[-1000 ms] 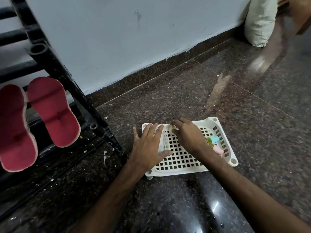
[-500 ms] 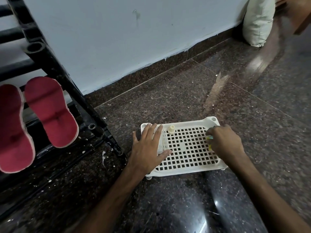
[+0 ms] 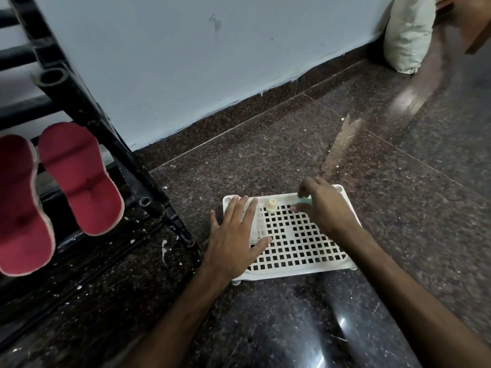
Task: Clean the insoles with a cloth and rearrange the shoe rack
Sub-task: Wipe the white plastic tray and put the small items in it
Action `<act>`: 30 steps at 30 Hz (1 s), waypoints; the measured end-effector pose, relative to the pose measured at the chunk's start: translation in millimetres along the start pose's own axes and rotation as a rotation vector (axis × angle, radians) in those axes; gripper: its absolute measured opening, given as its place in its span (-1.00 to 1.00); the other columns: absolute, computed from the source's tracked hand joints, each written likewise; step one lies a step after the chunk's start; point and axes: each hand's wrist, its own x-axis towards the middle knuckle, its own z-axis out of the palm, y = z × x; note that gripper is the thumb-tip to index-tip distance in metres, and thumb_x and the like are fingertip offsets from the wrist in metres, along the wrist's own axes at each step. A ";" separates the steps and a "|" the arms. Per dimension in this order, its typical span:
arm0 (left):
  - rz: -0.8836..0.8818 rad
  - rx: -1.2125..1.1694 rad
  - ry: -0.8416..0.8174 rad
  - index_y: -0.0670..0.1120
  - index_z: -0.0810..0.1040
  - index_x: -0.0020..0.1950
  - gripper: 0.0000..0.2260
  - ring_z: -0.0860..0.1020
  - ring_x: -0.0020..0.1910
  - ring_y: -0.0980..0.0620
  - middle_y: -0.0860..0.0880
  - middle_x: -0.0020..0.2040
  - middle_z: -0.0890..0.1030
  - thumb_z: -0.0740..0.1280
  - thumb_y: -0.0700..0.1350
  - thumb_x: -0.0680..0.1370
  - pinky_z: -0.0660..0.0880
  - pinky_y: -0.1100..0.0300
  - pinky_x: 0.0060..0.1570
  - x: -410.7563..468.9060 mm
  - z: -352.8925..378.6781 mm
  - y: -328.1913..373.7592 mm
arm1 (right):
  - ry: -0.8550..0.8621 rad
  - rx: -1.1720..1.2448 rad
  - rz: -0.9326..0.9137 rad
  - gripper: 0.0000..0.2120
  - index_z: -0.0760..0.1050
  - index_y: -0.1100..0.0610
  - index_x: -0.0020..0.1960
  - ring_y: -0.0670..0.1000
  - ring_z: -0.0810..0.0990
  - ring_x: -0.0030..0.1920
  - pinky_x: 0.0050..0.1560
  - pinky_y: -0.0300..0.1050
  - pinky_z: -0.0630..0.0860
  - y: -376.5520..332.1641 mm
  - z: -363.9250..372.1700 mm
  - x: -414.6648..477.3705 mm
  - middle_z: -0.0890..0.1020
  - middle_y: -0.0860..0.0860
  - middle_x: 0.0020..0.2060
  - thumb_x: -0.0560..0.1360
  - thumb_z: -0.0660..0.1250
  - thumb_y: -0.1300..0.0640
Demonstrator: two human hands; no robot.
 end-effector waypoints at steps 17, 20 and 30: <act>0.008 0.012 0.003 0.06 -0.13 0.62 -0.26 -0.17 0.59 0.06 0.06 0.62 -0.08 0.08 0.34 0.57 -0.07 -0.29 0.48 -0.1 -0.8 -0.1 | 0.027 -0.089 -0.073 -0.67 0.43 0.21 0.23 0.14 0.58 0.02 -0.07 -0.11 0.44 -11.7 39.7 5.6 0.56 0.14 0.11 0.49 0.30 0.38; 0.005 0.011 -0.007 0.06 -0.13 0.62 -0.26 -0.18 0.58 0.06 0.06 0.62 -0.09 0.08 0.34 0.57 -0.08 -0.30 0.48 0.2 -1.3 0.2 | 0.044 -0.061 -0.070 -0.66 0.41 0.20 0.22 0.15 0.59 0.00 -0.04 -0.02 0.52 -11.7 40.5 4.9 0.57 0.15 0.10 0.47 0.31 0.39; 0.009 0.009 -0.001 0.05 -0.11 0.62 -0.26 -0.17 0.59 0.06 0.06 0.62 -0.07 0.08 0.34 0.57 -0.03 -0.31 0.48 0.0 -0.5 -0.1 | -0.037 -0.237 0.215 -0.63 0.56 0.17 0.14 0.12 0.58 0.03 0.03 -0.04 0.53 35.3 -7.6 -33.3 0.65 0.09 0.04 0.39 0.52 0.08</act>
